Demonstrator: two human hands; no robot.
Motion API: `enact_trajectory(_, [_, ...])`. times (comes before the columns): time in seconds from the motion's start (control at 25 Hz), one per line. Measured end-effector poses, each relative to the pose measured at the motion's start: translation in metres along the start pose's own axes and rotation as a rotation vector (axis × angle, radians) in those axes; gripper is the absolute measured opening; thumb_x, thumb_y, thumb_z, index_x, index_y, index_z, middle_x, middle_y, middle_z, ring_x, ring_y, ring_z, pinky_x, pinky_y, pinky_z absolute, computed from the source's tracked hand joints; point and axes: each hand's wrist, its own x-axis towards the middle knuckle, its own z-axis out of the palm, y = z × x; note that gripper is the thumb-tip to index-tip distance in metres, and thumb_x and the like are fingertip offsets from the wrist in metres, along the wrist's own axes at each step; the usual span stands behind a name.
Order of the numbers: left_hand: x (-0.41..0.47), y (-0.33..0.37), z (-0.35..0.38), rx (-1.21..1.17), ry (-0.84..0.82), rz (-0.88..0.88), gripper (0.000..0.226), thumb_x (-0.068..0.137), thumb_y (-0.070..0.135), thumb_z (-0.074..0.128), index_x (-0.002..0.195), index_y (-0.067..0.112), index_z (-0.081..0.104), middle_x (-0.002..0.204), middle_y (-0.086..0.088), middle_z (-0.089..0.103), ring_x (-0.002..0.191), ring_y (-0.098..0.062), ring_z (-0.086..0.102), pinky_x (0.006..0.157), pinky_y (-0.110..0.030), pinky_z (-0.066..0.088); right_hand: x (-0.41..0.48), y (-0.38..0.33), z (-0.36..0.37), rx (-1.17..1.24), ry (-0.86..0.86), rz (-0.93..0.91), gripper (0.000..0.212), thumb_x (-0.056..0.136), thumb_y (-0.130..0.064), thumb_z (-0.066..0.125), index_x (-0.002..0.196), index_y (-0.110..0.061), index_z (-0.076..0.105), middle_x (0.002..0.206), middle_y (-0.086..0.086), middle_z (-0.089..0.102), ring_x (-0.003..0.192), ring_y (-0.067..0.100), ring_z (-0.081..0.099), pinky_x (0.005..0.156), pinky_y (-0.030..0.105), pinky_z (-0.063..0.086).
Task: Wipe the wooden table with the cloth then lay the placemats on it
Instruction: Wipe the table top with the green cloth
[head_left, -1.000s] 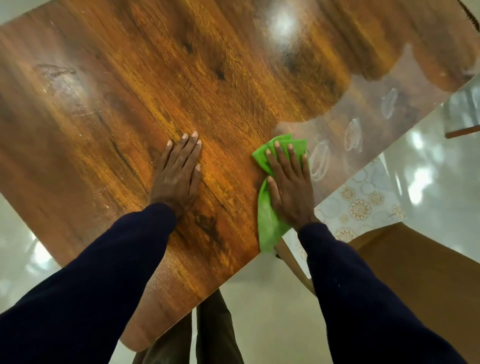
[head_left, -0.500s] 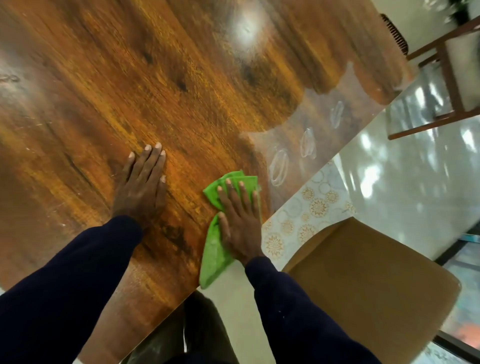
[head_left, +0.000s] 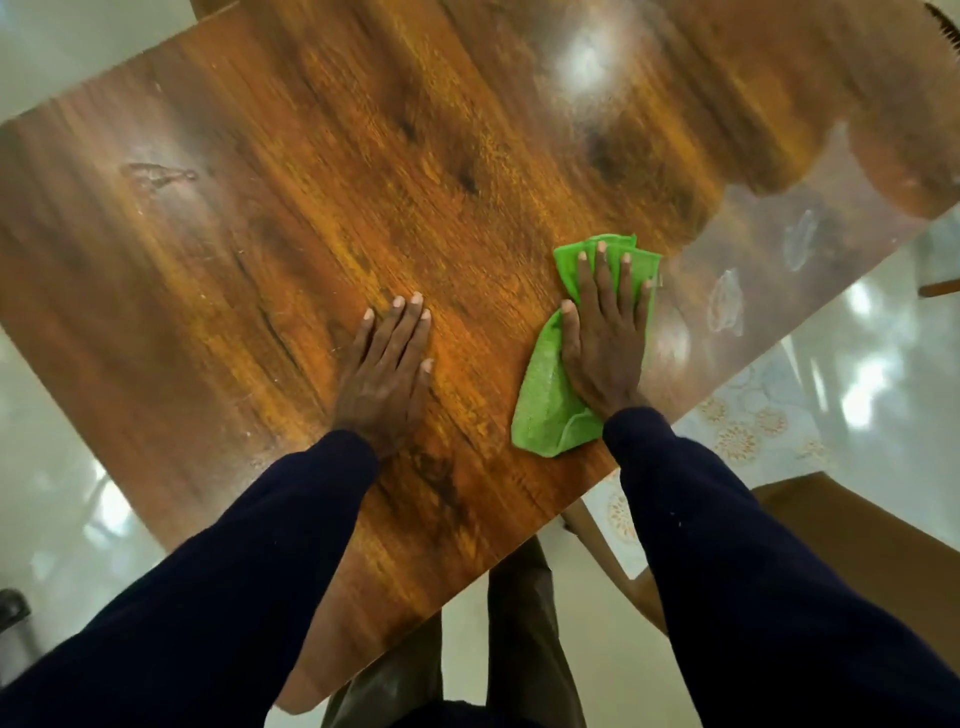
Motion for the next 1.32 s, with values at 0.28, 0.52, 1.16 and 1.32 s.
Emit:
enact_trajectory(0.28, [0.091, 0.067, 0.027, -0.096, 0.043, 0.036, 0.052, 0.111, 0.022, 0.034, 0.156, -0.001, 0.041, 0.167, -0.017, 0.035, 0.157, -0.03, 0.031, 0.129, -0.055, 0.022, -0.094, 0.033, -0.011, 0.073, -0.187, -0.277, 0.06, 0.111, -0.042, 0.028, 0.168, -0.022, 0.026, 0.177, 0.002, 0.018, 0.165, 0.028, 0.006, 0.129, 0.063, 0.012])
enact_trajectory(0.52, [0.151, 0.095, 0.066, -0.035, 0.02, 0.066, 0.051, 0.112, 0.019, 0.031, 0.158, -0.001, 0.038, 0.169, -0.016, 0.033, 0.158, -0.03, 0.029, 0.13, -0.053, 0.019, -0.004, 0.114, -0.027, -0.008, -0.024, -0.012, 0.061, 0.11, -0.04, 0.034, 0.168, -0.022, 0.026, 0.177, 0.003, 0.016, 0.165, 0.027, 0.006, 0.13, 0.062, 0.011])
enact_trajectory(1.16, [0.165, 0.105, 0.058, -0.135, 0.009, 0.153, 0.053, 0.109, 0.02, 0.036, 0.157, -0.001, 0.041, 0.169, -0.015, 0.032, 0.159, -0.03, 0.027, 0.128, -0.059, 0.02, -0.016, 0.162, -0.045, 0.052, -0.049, 0.005, 0.06, 0.11, -0.042, 0.036, 0.167, -0.024, 0.028, 0.177, 0.001, 0.016, 0.165, 0.026, 0.004, 0.13, 0.063, 0.008])
enact_trajectory(1.32, [0.217, 0.145, 0.083, -0.146, 0.057, 0.161, 0.05, 0.111, 0.019, 0.038, 0.158, 0.002, 0.041, 0.169, -0.014, 0.033, 0.158, -0.029, 0.029, 0.128, -0.057, 0.023, 0.068, 0.198, -0.051, -0.008, 0.034, 0.131, 0.06, 0.111, -0.039, 0.035, 0.168, -0.022, 0.026, 0.177, 0.003, 0.015, 0.165, 0.027, 0.004, 0.13, 0.061, 0.01])
